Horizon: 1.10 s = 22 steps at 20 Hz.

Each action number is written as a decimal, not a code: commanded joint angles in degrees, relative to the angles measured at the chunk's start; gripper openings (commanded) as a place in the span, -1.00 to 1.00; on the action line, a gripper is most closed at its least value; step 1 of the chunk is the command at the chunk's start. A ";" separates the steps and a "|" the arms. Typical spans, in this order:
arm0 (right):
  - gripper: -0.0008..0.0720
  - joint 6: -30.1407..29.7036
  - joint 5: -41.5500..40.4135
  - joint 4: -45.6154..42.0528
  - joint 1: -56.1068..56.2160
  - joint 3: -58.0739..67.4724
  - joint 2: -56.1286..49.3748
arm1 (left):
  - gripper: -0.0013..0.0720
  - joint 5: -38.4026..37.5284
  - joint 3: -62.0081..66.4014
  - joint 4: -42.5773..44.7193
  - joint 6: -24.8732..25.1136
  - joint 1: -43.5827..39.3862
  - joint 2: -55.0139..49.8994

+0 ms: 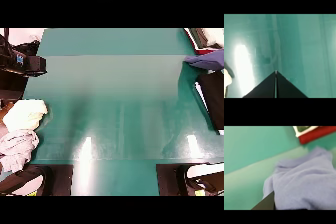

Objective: Fold the shirts.

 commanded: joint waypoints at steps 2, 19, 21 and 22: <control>-0.94 -3.26 1.31 -0.11 -0.59 7.45 0.07 | -0.88 -0.63 -0.09 -0.74 -0.09 0.02 -0.04; -0.93 10.27 16.59 -27.52 -10.19 -8.15 20.65 | -0.88 -0.87 -0.07 -0.74 0.59 0.02 -0.04; -0.93 11.17 19.37 -28.57 -13.00 -11.56 22.49 | -0.88 -1.07 -0.07 -0.72 0.59 0.02 -0.04; -0.93 12.35 20.00 -28.61 -14.32 -13.40 23.39 | -0.88 -1.31 -0.07 -0.72 0.61 0.02 -0.04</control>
